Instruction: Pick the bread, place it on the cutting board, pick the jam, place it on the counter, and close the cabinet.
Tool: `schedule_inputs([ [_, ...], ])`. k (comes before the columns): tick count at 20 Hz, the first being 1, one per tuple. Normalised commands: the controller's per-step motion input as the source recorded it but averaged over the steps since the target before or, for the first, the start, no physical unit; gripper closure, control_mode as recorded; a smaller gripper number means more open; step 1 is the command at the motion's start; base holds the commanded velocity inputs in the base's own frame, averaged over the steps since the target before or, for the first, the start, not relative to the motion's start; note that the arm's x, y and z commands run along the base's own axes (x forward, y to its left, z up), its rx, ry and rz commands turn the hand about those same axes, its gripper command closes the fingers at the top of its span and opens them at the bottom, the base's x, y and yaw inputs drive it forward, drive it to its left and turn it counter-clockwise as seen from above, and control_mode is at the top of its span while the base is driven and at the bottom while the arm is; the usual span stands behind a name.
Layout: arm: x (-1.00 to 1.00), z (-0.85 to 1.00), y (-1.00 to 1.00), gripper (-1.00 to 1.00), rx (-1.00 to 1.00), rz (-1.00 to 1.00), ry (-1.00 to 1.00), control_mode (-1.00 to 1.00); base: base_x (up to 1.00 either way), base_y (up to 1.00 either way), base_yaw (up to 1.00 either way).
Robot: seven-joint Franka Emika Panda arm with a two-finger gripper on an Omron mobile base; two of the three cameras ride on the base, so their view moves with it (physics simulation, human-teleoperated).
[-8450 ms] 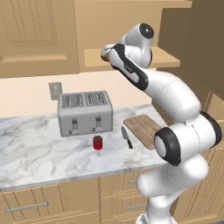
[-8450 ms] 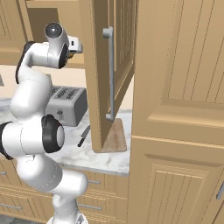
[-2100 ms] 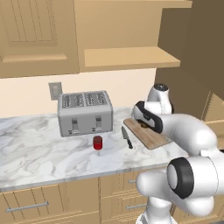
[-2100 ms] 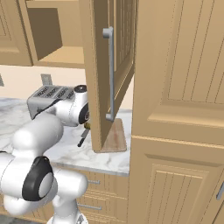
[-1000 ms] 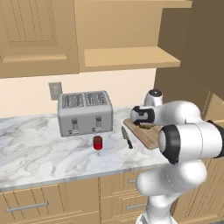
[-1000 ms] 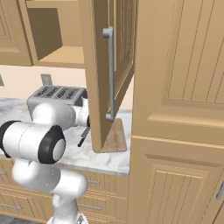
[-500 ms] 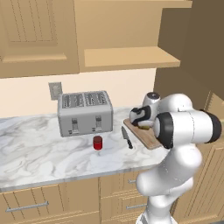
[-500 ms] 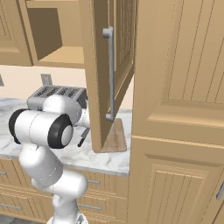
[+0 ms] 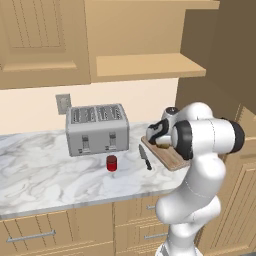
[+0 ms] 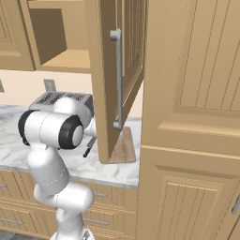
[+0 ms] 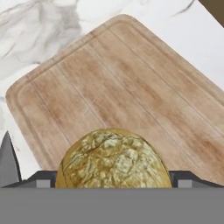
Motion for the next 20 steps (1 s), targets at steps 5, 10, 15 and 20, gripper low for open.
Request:
schedule_inputs([
  [5, 0.10, -0.15, -0.05, 1.00, 0.00, 0.00, 0.00, -1.00, 0.00, 0.00, 0.00],
  [10, 0.00, -0.04, -0.04, 1.00, 0.00, 0.00, 0.04, -1.00, 0.00, 0.00, 0.00],
  [15, 0.00, -0.05, 0.00, -1.00, 0.00, 0.00, 0.08, -1.00, 0.00, 0.00, 0.00],
  [20, 0.00, 0.00, 0.00, -1.00, 0.00, 0.00, 0.06, -1.00, 0.00, 0.00, 0.00],
])
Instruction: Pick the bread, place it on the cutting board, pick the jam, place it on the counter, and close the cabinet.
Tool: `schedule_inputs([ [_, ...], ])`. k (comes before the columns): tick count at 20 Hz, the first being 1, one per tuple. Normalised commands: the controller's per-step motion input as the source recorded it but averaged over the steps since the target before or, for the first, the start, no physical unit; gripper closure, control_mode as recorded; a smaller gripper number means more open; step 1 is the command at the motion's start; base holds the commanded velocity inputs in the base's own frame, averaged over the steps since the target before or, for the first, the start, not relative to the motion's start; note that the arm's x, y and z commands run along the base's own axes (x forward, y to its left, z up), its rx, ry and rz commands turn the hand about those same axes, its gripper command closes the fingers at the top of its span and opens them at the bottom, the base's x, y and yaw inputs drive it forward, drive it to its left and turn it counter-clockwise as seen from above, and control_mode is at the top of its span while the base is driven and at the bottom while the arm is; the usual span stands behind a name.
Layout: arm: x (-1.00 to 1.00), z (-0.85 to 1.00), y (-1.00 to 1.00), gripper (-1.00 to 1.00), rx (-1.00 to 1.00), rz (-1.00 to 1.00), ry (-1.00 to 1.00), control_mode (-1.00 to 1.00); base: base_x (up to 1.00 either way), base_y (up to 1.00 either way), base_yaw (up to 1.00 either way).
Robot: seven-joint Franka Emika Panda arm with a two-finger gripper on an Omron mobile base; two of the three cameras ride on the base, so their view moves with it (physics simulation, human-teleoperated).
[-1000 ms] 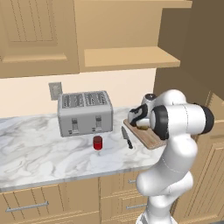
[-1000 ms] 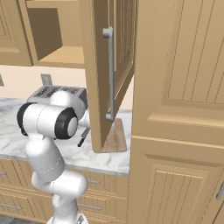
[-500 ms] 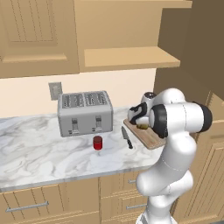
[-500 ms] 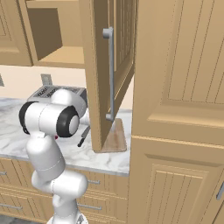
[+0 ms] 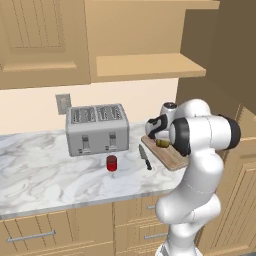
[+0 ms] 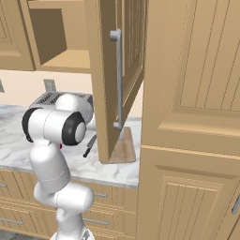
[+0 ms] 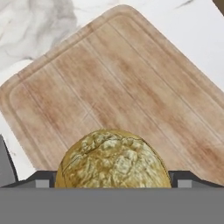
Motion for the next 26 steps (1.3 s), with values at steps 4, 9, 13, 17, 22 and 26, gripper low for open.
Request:
schedule_inputs([
  [4, -0.02, 0.00, 0.00, -1.00, 0.00, 0.00, 0.03, -1.00, 0.00, 0.00, 0.00],
  [9, -0.27, 0.00, 0.00, -1.00, 0.00, 0.00, 0.00, -1.00, 0.00, 0.00, 0.00],
  [13, -0.36, 0.03, 0.00, -1.00, 0.00, 0.00, -0.01, -1.00, 0.00, 0.00, 0.00],
  [17, -0.33, 0.19, 0.00, -1.00, 0.00, 0.00, -0.02, -1.00, 0.00, 0.00, 0.00],
  [22, -0.20, 0.28, 0.00, -1.00, 0.00, 0.00, 0.00, -1.00, 0.00, 0.00, 0.00],
  [26, -0.16, 0.35, 0.00, -1.00, 0.00, 0.00, 0.00, -1.00, 0.00, 0.00, 0.00],
])
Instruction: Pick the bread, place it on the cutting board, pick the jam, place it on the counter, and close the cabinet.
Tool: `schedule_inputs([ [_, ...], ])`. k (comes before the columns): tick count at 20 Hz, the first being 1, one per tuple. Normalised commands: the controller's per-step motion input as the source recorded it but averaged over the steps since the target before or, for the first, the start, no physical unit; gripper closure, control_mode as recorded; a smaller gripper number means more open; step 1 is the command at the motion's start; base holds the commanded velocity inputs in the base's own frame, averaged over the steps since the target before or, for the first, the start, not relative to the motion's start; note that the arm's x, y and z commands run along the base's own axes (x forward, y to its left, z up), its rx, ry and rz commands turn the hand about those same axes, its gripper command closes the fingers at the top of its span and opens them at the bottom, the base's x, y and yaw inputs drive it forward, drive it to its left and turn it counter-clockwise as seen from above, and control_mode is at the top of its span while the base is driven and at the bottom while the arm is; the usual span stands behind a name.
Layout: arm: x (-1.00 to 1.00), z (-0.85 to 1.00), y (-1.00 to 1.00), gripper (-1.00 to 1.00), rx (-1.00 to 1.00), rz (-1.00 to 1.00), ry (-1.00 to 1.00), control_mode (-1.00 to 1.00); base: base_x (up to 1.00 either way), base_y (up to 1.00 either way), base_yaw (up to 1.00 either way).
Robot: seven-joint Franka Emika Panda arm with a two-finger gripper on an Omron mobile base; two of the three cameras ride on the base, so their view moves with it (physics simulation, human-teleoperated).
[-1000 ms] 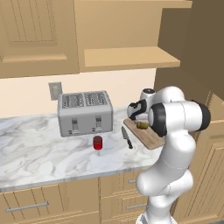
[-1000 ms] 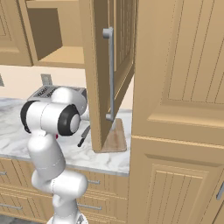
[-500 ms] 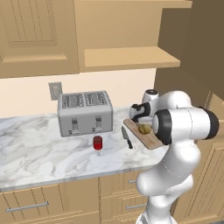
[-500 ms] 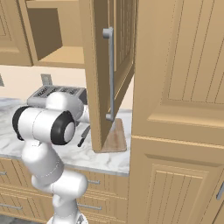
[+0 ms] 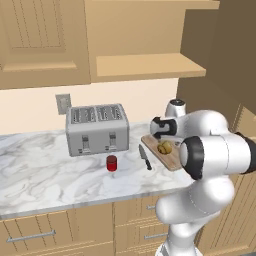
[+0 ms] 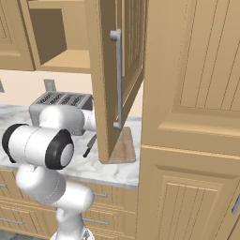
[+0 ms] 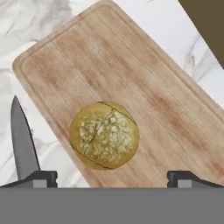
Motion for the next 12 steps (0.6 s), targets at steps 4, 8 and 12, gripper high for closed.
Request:
schedule_inputs([
  [4, -0.19, 0.39, 0.00, -1.00, 0.00, 0.00, -0.02, -1.00, 0.00, 0.00, 0.00],
  [8, -0.26, 0.37, 0.00, -1.00, 0.00, 0.00, -0.04, -1.00, 0.00, 0.00, 0.00],
  [12, -0.18, 0.19, 0.00, -1.00, 0.00, 0.00, -0.10, -1.00, 0.00, 0.00, 0.00],
])
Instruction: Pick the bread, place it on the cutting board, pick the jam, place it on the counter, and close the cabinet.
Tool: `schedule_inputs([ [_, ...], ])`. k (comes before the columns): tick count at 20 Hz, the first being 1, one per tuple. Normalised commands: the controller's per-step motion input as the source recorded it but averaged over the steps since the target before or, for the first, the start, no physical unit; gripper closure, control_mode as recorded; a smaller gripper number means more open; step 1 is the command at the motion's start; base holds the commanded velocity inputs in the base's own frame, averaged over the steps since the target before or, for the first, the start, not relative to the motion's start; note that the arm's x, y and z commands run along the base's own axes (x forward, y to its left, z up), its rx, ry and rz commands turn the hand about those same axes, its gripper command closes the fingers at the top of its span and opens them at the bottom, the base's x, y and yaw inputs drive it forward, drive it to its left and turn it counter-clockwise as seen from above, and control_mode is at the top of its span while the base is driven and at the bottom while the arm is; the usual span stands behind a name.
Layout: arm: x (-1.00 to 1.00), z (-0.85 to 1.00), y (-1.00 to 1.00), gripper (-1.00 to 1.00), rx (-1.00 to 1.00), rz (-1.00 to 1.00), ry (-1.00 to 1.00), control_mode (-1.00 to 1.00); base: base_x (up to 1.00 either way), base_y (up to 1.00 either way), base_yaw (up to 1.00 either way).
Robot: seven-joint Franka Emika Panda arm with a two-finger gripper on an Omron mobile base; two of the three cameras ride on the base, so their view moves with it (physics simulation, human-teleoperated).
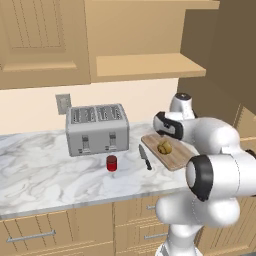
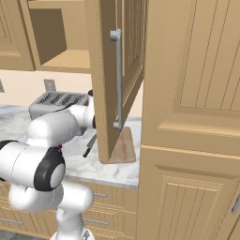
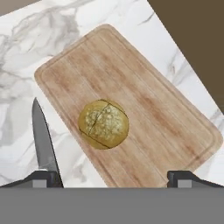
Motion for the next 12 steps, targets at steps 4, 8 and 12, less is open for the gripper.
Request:
schedule_inputs([
  [4, -0.24, 0.15, 0.00, -1.00, 0.00, 0.00, -0.15, -1.00, 0.00, 0.00, 0.00],
  [8, -0.31, 0.17, 0.00, -1.00, 0.00, 0.00, -0.13, -1.00, 0.00, 0.00, 0.00],
  [12, -0.32, 0.15, 0.00, -1.00, 0.00, 0.00, -0.10, -1.00, 0.00, 0.00, 0.00],
])
